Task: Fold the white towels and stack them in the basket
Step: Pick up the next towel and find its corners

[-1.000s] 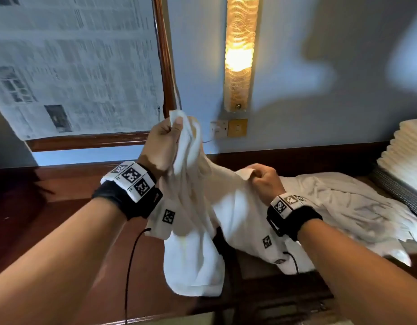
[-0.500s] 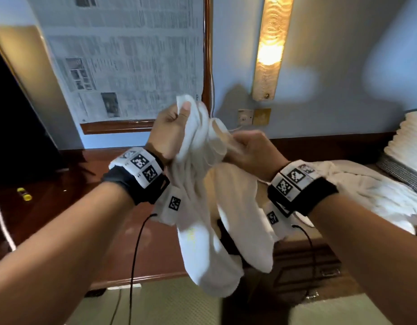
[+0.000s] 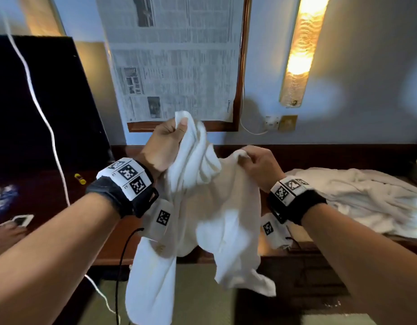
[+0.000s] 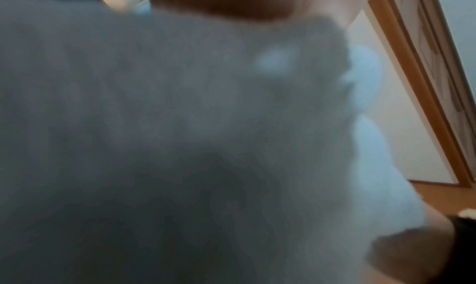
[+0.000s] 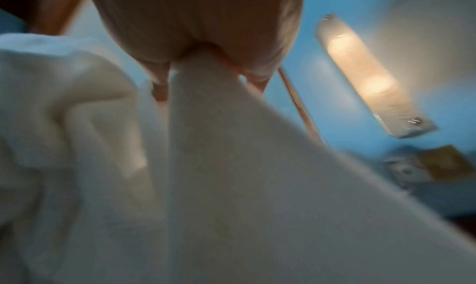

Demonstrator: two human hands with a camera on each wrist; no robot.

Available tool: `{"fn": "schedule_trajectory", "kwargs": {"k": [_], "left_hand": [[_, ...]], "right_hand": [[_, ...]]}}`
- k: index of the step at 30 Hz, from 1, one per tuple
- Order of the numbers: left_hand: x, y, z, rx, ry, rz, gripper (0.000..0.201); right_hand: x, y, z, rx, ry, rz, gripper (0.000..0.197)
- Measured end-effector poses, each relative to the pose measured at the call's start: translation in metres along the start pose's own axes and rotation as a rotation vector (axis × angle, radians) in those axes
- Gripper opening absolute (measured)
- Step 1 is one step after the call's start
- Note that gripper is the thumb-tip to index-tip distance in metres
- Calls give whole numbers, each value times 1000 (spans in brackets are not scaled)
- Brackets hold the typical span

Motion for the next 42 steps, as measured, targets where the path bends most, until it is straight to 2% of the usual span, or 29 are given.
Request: {"fn": "schedule_trajectory", "kwargs": {"k": [2,3,8,11,14,16,20,24,26,29,30,32,34,36,37,38,39,42], "left_hand": [[-11,2,1,-13,-20,20,38],[-15,2,-1,-37,-26,33,38],[-26,-5,-13,-98,1,40,46],[-28,-15,-10,-74,-20,0,40],[-28,-23,-12,11,-7,-38,41],[-28,-24,-17,43,14,-44,49],[-24,-26,-17,-69,-49,-6,36],[-23,-33,-24,-174,-97,-7,28],[-20,-33,-26,-166,-113,-28,25],[-14,-36,-25,-150,-55,-61,29],[-11,-37,-24,-159,-12,-69,28],[-7,-39,-22,-149,111,-59,17],[-5,-44,-17,-9,309,-40,21],[-7,-51,-11,203,547,-29,20],[-10,-57,-6,276,634,-38,23],[-10,-62,0,302,661,-41,24],[-8,-67,7,285,624,-49,21],[-4,-85,24,181,420,-166,14]], "right_hand": [[18,46,-8,-41,41,210,22],[26,64,-10,-44,48,259,24],[39,94,-3,118,12,197,16],[17,91,-1,119,169,131,25],[-12,66,-10,106,355,53,34],[-28,40,-8,104,370,-23,40],[-61,-13,17,-49,398,-243,20],[-93,-54,47,-173,374,-387,16],[-103,-73,61,-258,348,-424,20],[-108,-95,82,-233,169,-495,32],[-104,-93,88,-205,87,-483,33],[-84,-79,97,-197,-55,-361,27],[-56,-51,106,-229,-184,-189,14],[-26,-19,110,-244,-273,-24,16],[-11,-2,111,-180,-302,9,17],[2,17,109,-84,-323,25,17],[15,36,107,-10,-330,51,18],[42,100,95,57,-233,223,23]]}}
Point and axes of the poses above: each hand's wrist, its own x-axis towards the middle knuckle, its own z-axis out of the back of the hand, y = z × x, the point moved 3 cm from there along x, towards the middle knuckle, and after that the axes turned 7 degrees about z, right-handed, at the moved point
